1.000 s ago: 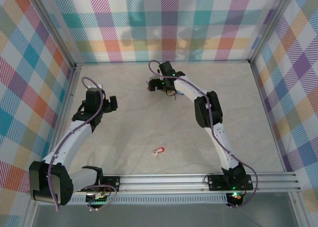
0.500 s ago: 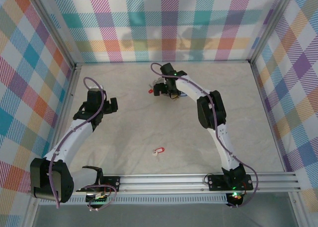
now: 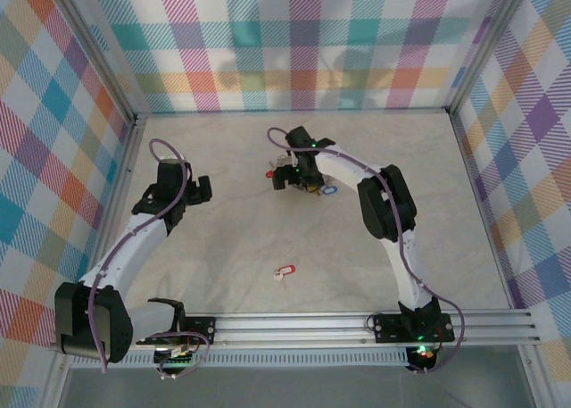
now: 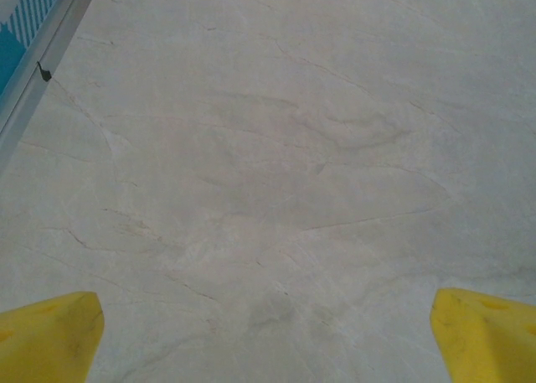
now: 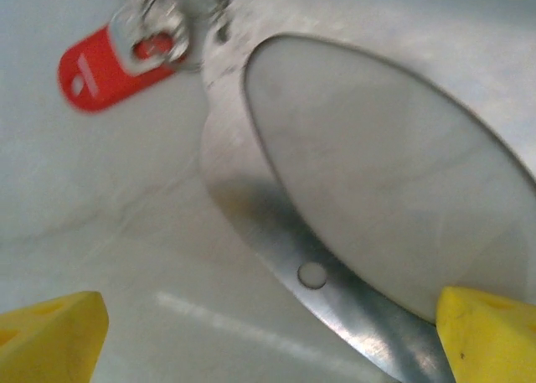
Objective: Put the keys on the keyring
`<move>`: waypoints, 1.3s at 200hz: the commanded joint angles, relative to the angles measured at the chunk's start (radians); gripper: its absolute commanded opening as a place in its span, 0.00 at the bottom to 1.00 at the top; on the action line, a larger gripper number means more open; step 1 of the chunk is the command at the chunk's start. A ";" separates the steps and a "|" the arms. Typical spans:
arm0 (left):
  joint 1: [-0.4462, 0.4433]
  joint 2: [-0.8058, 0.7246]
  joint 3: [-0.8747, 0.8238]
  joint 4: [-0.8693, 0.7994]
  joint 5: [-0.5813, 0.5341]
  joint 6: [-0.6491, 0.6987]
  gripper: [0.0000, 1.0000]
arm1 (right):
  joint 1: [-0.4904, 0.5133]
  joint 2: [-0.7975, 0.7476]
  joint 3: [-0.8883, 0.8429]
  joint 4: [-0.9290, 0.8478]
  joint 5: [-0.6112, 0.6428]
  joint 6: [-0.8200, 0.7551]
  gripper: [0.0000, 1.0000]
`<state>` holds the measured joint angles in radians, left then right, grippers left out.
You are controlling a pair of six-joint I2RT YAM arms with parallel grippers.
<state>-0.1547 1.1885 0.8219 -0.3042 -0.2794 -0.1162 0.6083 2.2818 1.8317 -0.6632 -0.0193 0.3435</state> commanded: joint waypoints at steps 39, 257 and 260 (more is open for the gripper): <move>-0.006 0.051 0.039 -0.036 0.010 -0.037 1.00 | 0.163 -0.044 -0.086 -0.032 -0.231 0.003 1.00; -0.052 0.127 0.002 0.036 0.457 -0.149 1.00 | 0.234 -0.732 -0.949 0.575 0.039 -0.687 0.91; -0.052 0.130 0.001 0.036 0.463 -0.152 1.00 | 0.233 -0.732 -0.950 0.575 0.037 -0.688 0.90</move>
<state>-0.2005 1.3025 0.8345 -0.2783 0.1410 -0.2836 0.8448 1.5589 0.8837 -0.1539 0.0517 -0.2153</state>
